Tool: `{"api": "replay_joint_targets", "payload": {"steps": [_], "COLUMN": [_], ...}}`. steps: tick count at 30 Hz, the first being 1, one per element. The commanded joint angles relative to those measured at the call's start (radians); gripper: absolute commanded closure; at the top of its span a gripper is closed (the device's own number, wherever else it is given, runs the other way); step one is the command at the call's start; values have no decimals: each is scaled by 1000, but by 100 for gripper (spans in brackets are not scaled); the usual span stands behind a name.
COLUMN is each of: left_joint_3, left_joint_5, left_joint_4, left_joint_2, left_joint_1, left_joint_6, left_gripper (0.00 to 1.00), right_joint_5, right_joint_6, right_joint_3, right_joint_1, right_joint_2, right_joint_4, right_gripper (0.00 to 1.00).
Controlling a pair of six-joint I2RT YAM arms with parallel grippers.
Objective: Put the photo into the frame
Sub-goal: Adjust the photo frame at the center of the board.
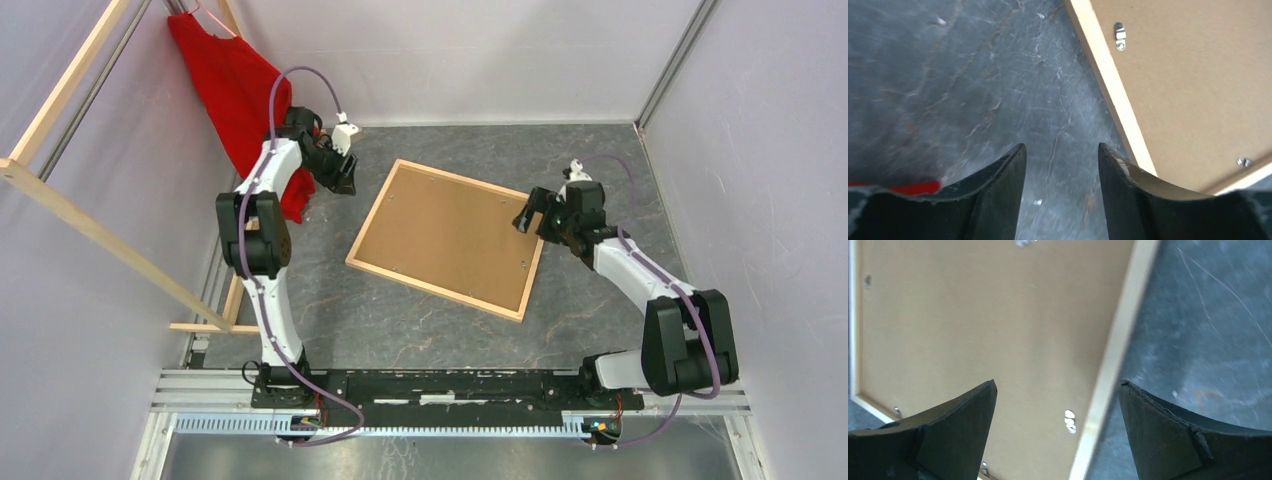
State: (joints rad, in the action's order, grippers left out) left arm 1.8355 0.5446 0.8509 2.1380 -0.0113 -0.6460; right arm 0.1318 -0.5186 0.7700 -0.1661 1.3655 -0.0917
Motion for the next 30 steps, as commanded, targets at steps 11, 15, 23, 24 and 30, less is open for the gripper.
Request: {"api": "replay_joint_targets", "payload": {"steps": [11,15,23,24,30], "left_joint_3": [-174,-283,-534,-559,-605], "left_joint_5": [142,118,69,72,55], "left_joint_4": [-24,-25,-25,-25,33], "left_joint_2": [71,12,-142,-152,-216], "left_joint_1": [-55,-104,-265,-278,-271], "left_joint_6": [60,11,-80,-83,-138], "left_gripper": [62,64,63,63,59], "right_joint_5": [162,187,175,164,-6], "right_joint_6": [-24,-32,1,6,26], "right_joint_3": [-131,-80,-30,-32,-9], "right_joint_1": [120,128,136,138,159], "right_joint_2": [43,111,160,158,73], "right_joint_4": [156,180,128,111,13], "right_gripper": [2,2,2,2,2]}}
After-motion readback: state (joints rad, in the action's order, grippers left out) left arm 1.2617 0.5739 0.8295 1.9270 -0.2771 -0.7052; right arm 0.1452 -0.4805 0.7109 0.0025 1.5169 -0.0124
